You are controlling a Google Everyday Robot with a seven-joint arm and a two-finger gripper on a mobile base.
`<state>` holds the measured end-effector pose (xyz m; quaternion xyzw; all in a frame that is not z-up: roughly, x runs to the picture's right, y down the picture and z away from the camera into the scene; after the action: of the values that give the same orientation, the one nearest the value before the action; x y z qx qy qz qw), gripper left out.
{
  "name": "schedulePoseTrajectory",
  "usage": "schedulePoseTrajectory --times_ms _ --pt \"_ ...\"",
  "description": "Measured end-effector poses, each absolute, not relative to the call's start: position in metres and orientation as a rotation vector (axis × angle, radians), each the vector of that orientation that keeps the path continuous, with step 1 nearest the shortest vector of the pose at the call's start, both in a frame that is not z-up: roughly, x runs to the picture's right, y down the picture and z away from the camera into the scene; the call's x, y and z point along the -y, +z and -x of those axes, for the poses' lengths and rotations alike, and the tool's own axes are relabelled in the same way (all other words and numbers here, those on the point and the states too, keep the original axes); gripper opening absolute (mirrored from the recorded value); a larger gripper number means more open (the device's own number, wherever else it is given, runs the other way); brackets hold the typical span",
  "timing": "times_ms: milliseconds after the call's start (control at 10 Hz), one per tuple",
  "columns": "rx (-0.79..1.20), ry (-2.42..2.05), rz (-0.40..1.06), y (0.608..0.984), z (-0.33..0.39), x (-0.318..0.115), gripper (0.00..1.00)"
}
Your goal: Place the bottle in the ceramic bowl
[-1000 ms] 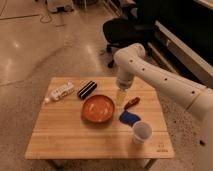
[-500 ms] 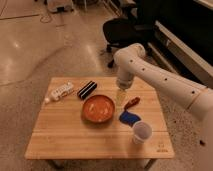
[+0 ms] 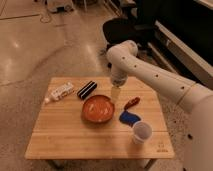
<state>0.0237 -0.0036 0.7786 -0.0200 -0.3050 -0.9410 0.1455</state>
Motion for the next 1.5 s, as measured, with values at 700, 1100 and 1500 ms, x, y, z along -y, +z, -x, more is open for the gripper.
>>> schedulePoseTrajectory --times_ms 700,1100,1500 --pt "0.855 -2.820 0.050 0.818 0.142 0.017 0.80" --pt "0.846 -2.900 0.054 0.851 0.206 0.008 0.80" --pt "0.830 -2.931 0.072 0.903 0.232 0.001 0.80"
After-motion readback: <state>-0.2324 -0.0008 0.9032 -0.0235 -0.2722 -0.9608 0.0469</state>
